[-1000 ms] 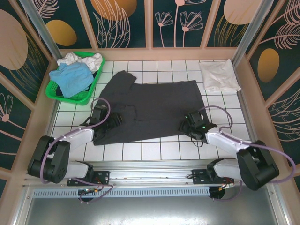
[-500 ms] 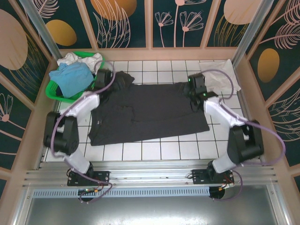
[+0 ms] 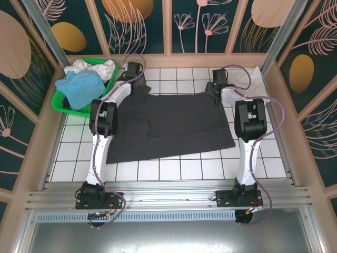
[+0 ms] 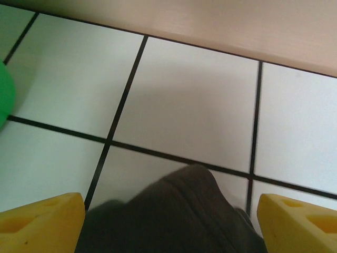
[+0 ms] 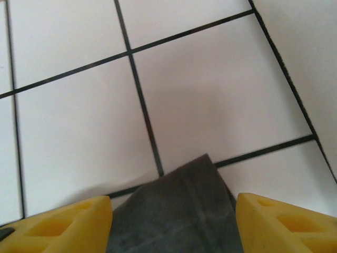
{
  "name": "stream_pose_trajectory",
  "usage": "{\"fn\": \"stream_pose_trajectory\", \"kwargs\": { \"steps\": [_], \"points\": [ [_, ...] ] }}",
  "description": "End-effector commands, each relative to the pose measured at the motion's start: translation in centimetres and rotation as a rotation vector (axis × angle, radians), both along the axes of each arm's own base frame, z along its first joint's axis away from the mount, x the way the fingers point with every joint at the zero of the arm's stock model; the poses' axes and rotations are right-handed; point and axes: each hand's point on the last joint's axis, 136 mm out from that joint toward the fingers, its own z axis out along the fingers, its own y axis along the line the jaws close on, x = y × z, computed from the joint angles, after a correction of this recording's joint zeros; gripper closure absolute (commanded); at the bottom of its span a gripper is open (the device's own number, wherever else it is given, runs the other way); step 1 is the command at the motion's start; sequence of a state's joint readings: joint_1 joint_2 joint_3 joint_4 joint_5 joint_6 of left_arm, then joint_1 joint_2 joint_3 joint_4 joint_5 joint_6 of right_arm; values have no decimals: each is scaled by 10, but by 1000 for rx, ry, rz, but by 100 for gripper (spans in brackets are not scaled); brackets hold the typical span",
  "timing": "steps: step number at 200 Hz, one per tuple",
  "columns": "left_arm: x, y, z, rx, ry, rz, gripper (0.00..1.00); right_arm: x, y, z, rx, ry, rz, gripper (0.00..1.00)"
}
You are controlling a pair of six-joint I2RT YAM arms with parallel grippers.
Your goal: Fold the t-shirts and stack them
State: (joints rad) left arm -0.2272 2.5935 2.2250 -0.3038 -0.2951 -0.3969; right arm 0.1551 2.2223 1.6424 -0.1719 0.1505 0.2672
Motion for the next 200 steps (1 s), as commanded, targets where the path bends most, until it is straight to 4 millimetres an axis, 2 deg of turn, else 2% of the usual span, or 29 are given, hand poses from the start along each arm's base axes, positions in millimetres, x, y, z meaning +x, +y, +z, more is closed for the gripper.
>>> {"fn": "stream_pose_trajectory", "kwargs": {
  "steps": [1, 19, 39, 47, 64, 84, 120, 142, 162, 180, 200],
  "points": [
    [10, 8, -6, -12, 7, -7, 19, 12, -6, -5, 11, 9, 13, 36],
    [13, 10, -19, -19, 20, -15, 24, 19, -9, -12, 30, 14, 15, 36],
    [12, 4, -23, -48, 33, -61, 50, 25, -10, -23, 64, 31, 23, 37],
    [11, 1, -21, -56, 36, -78, 65, 28, -8, -28, 85, 44, 35, 39],
    [8, -6, -12, -78, 26, -115, 87, 29, -3, -33, 108, 60, 55, 42],
    [3, -8, 8, -95, 3, -132, 100, 24, 5, -32, 144, 68, 78, 54],
    [-11, -12, 64, -119, -55, -166, 100, 16, 2, -7, 143, 39, 73, 87],
    [-25, -11, 98, -128, -91, -180, 100, 13, -1, 17, 133, 8, 73, 100],
    [-45, -9, 122, -137, -126, -194, 100, 7, -3, 38, 126, -21, 75, 100],
    [-67, -4, 128, -142, -141, -184, 100, 1, -5, 54, 134, -43, 72, 100],
    [-97, 4, 133, -142, -158, -166, 100, -11, -6, 61, 141, -54, 72, 100]
  ]
}}
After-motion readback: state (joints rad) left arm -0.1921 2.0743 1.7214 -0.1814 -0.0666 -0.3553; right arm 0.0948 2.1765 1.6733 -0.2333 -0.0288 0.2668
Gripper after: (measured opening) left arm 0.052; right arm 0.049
